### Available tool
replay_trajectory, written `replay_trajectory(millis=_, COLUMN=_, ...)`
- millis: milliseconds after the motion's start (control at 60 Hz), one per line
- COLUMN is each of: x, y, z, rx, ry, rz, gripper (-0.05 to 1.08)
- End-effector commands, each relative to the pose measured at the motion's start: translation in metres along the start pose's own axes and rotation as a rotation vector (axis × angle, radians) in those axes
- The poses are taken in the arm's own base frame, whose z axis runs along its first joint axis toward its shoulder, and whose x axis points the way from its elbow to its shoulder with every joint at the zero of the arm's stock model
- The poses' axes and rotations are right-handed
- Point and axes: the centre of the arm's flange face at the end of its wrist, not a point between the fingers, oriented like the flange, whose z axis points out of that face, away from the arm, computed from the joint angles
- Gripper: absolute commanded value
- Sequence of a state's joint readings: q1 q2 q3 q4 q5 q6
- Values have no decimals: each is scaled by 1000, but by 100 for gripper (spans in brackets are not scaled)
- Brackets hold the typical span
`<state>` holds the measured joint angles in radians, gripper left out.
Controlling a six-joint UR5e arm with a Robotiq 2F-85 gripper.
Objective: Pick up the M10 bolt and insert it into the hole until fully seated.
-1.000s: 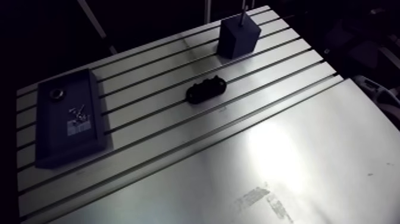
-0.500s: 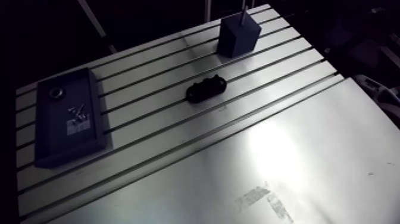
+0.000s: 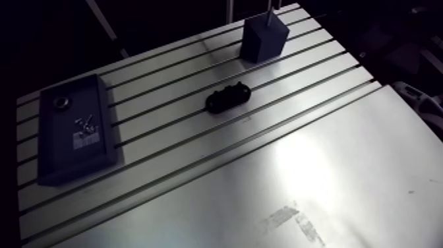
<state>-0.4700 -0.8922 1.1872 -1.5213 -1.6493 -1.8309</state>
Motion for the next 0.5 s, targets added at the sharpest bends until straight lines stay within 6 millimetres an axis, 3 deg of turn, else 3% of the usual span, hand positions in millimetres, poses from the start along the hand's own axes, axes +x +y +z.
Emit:
replay_trajectory(millis=17, x=0, y=0, z=3, rx=3, ry=-6, rz=1, gripper=102)
replay_trajectory(millis=117, x=-1, y=0, z=3, rx=2, ry=-8, rz=0, gripper=99)
replay_trajectory(millis=133, x=-1, y=0, z=4, rx=1, ry=-9, rz=0, gripper=88)
replay_trajectory(millis=150, x=-1, y=0, z=4, rx=1, ry=-9, rz=0, gripper=88)
replay_trajectory(millis=167, x=-2, y=-1, z=3, rx=-1, ry=-8, rz=-1, gripper=60)
replay_trajectory(millis=183, x=-2, y=0, z=4, rx=-5, ry=-12, rz=-1, gripper=23)
replay_trajectory(millis=200, x=-2, y=0, z=4, rx=-5, ry=-12, rz=-1, gripper=23)
replay_trajectory(millis=217, x=-3, y=-2, z=3, rx=-3, ry=-13, rz=-4, gripper=3)
replay_trajectory(millis=500, x=-6, y=-2, z=1, rx=-8, ry=-10, rz=-10, gripper=0)
